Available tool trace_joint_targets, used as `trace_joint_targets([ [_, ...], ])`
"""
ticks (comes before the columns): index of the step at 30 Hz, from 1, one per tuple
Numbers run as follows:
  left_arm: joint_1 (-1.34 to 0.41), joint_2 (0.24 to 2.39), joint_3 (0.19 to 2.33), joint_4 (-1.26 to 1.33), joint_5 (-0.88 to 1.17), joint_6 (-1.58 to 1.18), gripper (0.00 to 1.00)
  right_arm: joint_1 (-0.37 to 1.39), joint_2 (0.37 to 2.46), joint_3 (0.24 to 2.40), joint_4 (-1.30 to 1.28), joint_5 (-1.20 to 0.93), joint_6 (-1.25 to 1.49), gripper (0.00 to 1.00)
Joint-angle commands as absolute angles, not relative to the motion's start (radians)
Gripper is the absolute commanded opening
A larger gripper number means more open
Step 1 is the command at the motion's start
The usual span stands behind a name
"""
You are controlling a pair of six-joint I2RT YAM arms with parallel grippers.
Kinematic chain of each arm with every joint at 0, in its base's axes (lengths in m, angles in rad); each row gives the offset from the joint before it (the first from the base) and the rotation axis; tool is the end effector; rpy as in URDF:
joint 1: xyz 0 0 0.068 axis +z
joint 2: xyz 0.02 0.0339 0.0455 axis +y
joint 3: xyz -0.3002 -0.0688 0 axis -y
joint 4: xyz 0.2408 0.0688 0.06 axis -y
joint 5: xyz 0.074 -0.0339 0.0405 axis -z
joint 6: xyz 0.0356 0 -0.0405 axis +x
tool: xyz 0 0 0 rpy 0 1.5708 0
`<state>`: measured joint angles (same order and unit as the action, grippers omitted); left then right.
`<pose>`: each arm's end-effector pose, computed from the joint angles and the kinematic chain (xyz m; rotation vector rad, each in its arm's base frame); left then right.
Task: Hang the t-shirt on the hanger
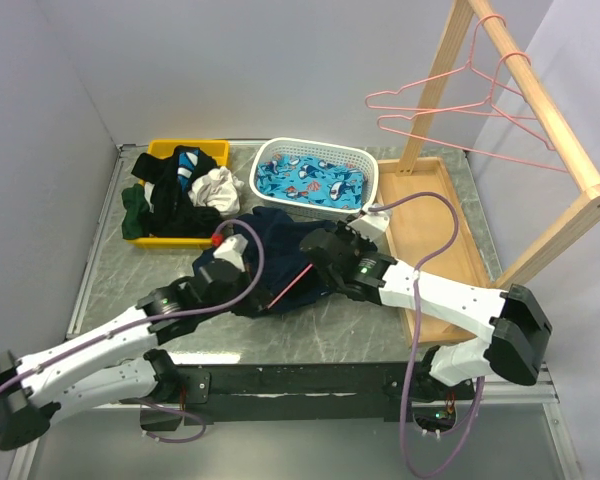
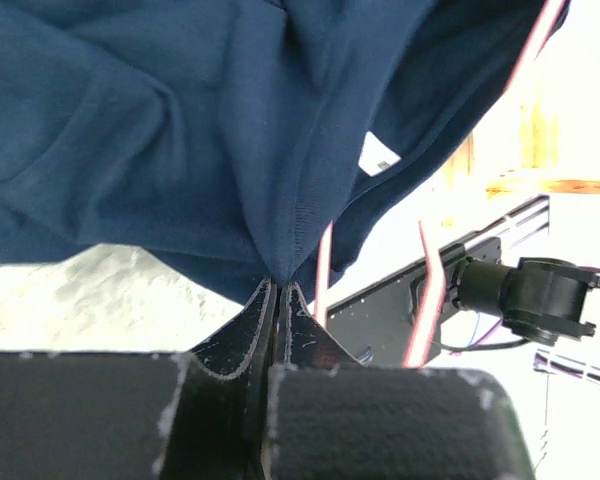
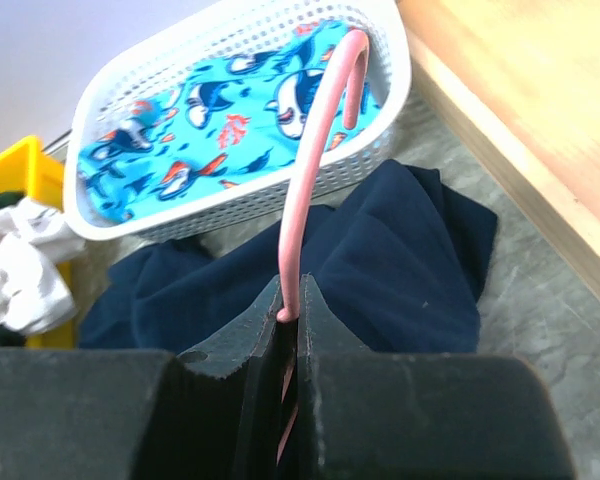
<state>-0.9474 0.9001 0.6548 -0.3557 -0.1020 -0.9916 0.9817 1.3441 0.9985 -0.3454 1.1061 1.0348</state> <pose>0.1033 -0.1374 0.2865 -0.1149 2.3428 -0.9510 0.1758 0.2058 0.3236 0.5669 1.7739 0.1232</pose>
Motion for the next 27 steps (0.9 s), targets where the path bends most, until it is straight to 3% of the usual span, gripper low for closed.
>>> trace_joint_targets([
  [1,-0.919,0.789,0.652,-0.512,-0.098,-1.022,0.01,0.979,1.380,1.061,-0.446,1.232,1.164,0.00],
  [11,-0.882,0.624,0.699,-0.698,-0.057,-1.035,0.01,0.971,1.473,1.157,-0.557,1.243,1.247,0.00],
  [20,-0.882,0.672,0.857,-0.706,0.024,-1.023,0.01,0.971,1.486,1.164,-0.574,1.252,1.264,0.00],
  [27,-0.881,0.764,0.887,-0.510,0.102,-1.051,0.01,1.000,1.479,1.213,-0.620,1.249,1.290,0.00],
])
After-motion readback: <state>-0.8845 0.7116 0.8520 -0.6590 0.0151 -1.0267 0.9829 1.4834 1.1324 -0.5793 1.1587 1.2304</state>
